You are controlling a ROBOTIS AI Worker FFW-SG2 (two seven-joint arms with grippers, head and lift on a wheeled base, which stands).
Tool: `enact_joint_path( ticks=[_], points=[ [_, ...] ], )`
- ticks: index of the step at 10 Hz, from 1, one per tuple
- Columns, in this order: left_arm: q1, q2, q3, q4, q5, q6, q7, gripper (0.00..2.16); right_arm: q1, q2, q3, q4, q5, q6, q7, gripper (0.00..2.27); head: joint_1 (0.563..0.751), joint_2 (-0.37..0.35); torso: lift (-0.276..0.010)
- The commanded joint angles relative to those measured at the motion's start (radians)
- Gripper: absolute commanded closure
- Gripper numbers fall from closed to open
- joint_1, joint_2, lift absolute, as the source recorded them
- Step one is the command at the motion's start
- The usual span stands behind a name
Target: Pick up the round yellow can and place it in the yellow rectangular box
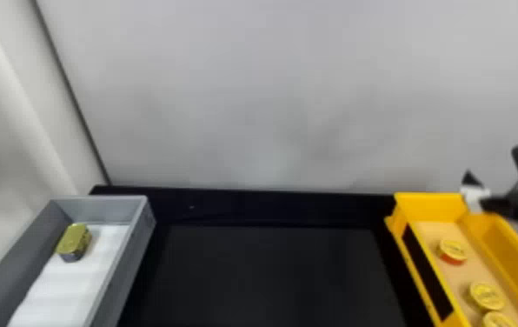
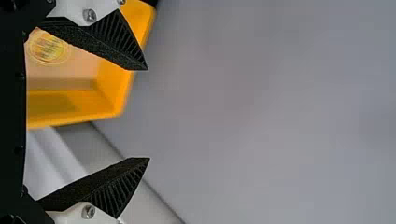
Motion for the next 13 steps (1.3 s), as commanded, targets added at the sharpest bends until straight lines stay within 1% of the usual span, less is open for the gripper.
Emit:
enact_joint_path(
  ticks=[1, 4, 5, 7, 10, 12, 13],
  points=[
    [-0.004, -0.003, 0.0, -0.019, -0.003, -0.012, 0.002, 0.13, -0.072, 0.0, 0.008, -0.138, 0.024, -0.101, -0.018, 0.11, 0.629, 0.012, -0.055],
    [-0.006, -0.003, 0.009, -0.025, -0.001, -0.039, 0.006, 0.13, -0.135, -0.028, -0.061, -0.171, 0.022, -0.212, -0.023, 0.11, 0.629, 0.012, -0.055],
    [-0.007, 0.002, 0.019, -0.031, -0.001, -0.042, 0.005, 0.13, -0.145, -0.046, -0.079, -0.198, 0.022, -0.225, -0.052, 0.11, 0.629, 0.012, -0.055],
    [-0.009, 0.023, 0.031, -0.059, 0.008, -0.045, 0.005, 0.13, -0.176, -0.07, -0.107, -0.246, 0.022, -0.248, -0.11, 0.11, 0.629, 0.012, -0.055],
    [-0.032, 0.029, 0.032, -0.09, 0.011, -0.064, 0.006, 0.13, -0.216, -0.083, -0.161, -0.323, 0.022, -0.276, -0.183, 0.11, 0.629, 0.012, -0.055],
    [-0.038, 0.038, 0.032, -0.122, 0.014, -0.068, 0.006, 0.13, -0.228, -0.098, -0.164, -0.355, 0.021, -0.279, -0.213, 0.11, 0.629, 0.012, -0.055],
    [-0.038, 0.041, 0.032, -0.136, 0.017, -0.07, 0.006, 0.13, -0.225, -0.098, -0.164, -0.365, 0.013, -0.279, -0.229, 0.11, 0.629, 0.012, -0.055]
  ],
)
